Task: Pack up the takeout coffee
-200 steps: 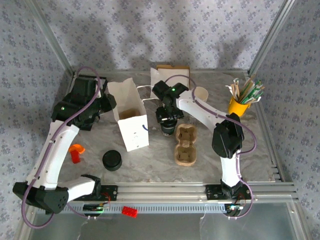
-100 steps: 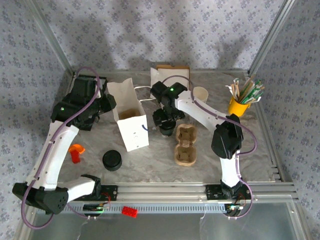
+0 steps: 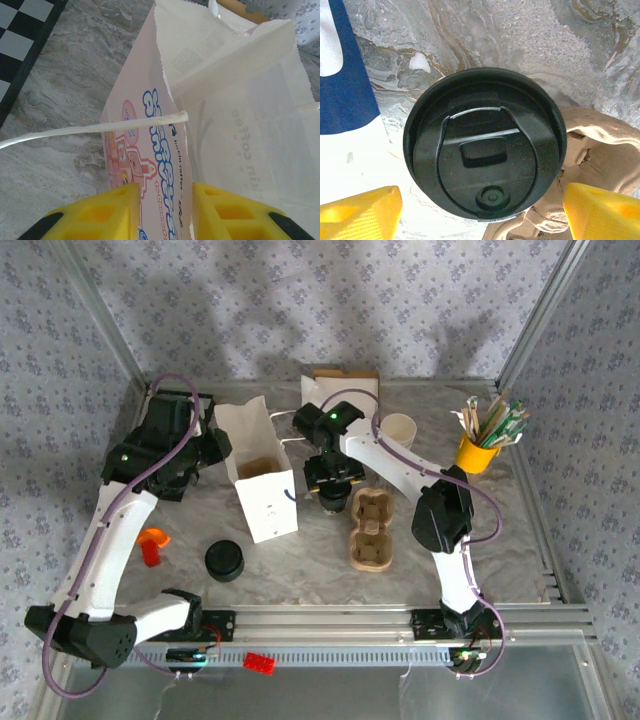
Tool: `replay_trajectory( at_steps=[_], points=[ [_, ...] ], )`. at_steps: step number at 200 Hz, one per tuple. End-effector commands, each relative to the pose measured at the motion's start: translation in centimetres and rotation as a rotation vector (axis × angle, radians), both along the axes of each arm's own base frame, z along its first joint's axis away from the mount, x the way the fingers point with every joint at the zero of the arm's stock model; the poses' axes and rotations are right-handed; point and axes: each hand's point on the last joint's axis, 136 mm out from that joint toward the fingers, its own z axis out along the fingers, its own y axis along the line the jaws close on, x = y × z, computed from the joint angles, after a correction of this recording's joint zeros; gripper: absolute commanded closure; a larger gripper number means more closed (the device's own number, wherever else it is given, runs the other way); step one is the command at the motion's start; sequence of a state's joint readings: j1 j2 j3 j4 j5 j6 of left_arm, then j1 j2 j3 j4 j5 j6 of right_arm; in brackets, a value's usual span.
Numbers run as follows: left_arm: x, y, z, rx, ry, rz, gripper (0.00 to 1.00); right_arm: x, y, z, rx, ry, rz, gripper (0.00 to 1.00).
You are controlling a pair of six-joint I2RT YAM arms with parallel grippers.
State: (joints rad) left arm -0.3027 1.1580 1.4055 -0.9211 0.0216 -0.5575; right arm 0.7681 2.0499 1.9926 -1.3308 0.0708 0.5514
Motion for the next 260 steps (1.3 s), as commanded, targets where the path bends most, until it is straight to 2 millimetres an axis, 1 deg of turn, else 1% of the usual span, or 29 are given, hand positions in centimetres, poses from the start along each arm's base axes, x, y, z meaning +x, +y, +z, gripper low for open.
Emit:
replay_trajectory(
  at_steps=[1,20,58,81,108,217,238,260],
  points=[
    [-0.4,0.4,1.4,0.003,-0.032,0.001,0.68,0.7,-0.3,0.3,-0.016,-0.019,-0.036,0.14],
    [-0.4,0.4,1.3,0.002,-0.033,0.001,0.68,0.9,-0.5,0.1,-0.022,-0.024,-0.047,0.13],
    [-0.4,0.4,1.5,0.001,-0.036,0.003,0.68,1.3,0.0,-0.1,0.004,-0.043,-0.049,0.12],
    [-0.4,0.4,1.5,0.003,-0.037,0.002,0.68,1.3,0.3,-0.2,0.016,-0.038,-0.052,0.12],
    [-0.4,0.4,1.4,0.002,-0.037,0.003,0.68,1.4,-0.2,-0.7,-0.006,-0.029,-0.08,0.12],
    [-0.4,0.4,1.4,0.005,-0.034,0.002,0.68,1.2,-0.4,-2.1,-0.051,-0.007,-0.08,0.19],
    [-0.4,0.4,1.5,0.005,-0.036,0.002,0.68,1.1,-0.4,-1.8,-0.057,-0.017,-0.072,0.17],
    [-0.4,0.4,1.4,0.004,-0.033,0.0,0.68,1.1,0.1,-1.5,-0.045,-0.024,-0.028,0.16]
  ],
)
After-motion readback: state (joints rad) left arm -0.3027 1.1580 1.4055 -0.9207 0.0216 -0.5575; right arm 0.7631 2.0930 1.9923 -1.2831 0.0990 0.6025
